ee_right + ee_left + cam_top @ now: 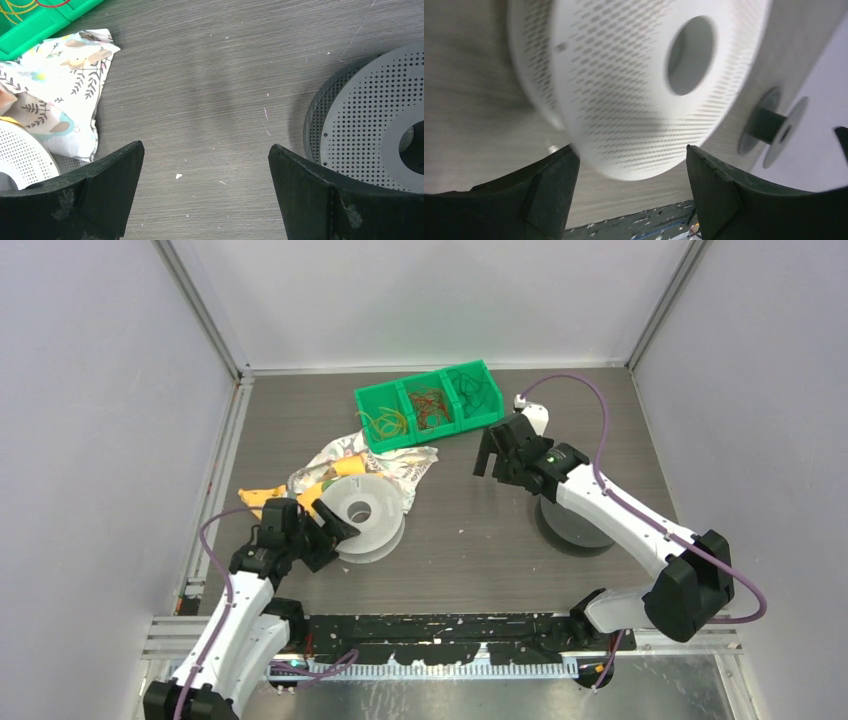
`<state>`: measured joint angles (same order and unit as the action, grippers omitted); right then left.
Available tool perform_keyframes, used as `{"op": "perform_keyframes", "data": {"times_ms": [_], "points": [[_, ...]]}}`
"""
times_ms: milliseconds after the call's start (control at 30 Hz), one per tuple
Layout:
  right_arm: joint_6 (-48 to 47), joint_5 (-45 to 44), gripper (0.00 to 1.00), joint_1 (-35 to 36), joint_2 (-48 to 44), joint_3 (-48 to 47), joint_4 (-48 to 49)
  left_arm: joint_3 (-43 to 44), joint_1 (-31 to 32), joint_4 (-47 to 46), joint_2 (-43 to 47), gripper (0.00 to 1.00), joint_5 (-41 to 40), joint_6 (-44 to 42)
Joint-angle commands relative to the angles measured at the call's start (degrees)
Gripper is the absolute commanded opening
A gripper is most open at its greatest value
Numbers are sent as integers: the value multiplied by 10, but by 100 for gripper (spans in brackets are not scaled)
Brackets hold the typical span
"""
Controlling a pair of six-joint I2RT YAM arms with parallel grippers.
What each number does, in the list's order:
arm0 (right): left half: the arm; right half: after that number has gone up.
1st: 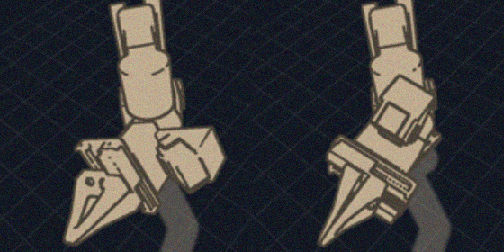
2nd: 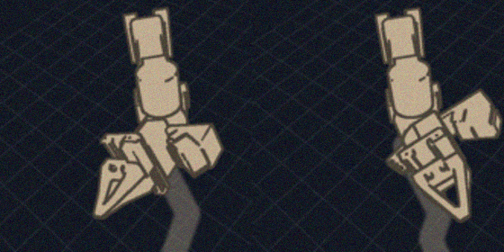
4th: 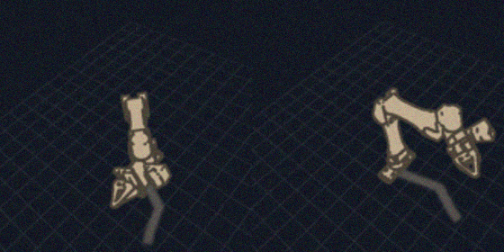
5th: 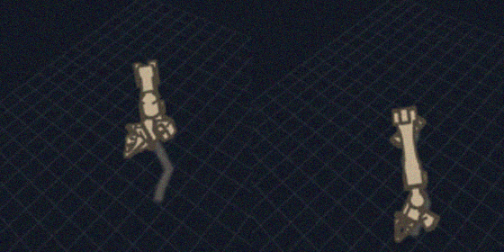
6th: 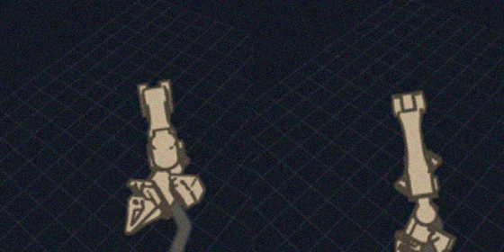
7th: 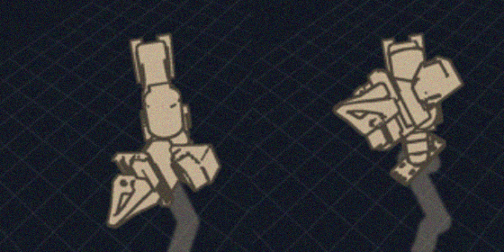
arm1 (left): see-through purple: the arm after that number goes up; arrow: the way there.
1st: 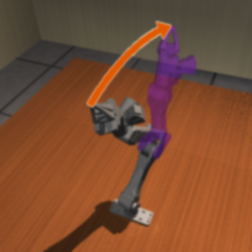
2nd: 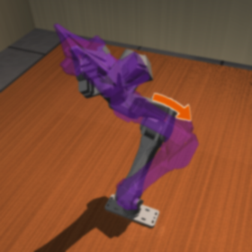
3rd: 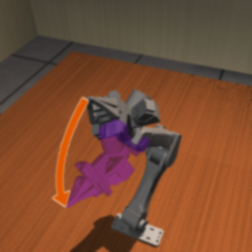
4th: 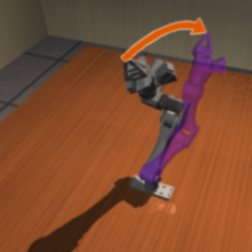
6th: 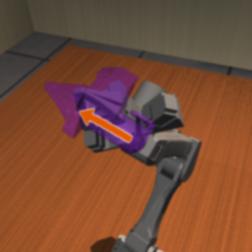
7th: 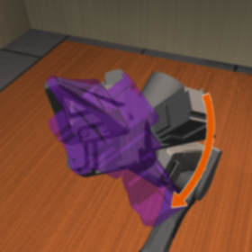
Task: Wrap the cables
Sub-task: Pick up the cable reel from the center of the board.
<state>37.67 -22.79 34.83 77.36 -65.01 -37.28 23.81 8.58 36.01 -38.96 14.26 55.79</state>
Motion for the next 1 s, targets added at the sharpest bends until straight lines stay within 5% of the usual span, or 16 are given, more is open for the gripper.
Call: {"op": "perform_keyframes", "data": {"times_ms": [0,200,467,633,833,967], "points": [[4,-2,99,4,-14,0,-2,-15,-4,-195,2,76,60,35],[18,12,99,4,-5,-4,2,-68,-3,-299,-31,72,86,73],[25,23,99,4,-2,-1,6,-91,-4,-314,31,79,34,77],[34,20,99,3,-15,14,14,-98,-8,-330,39,47,20,75],[38,19,99,4,-31,26,12,24,-8,-176,53,4,0,-14],[39,12,99,4,-41,25,8,146,-8,-35,57,1,-28,-121]]}}
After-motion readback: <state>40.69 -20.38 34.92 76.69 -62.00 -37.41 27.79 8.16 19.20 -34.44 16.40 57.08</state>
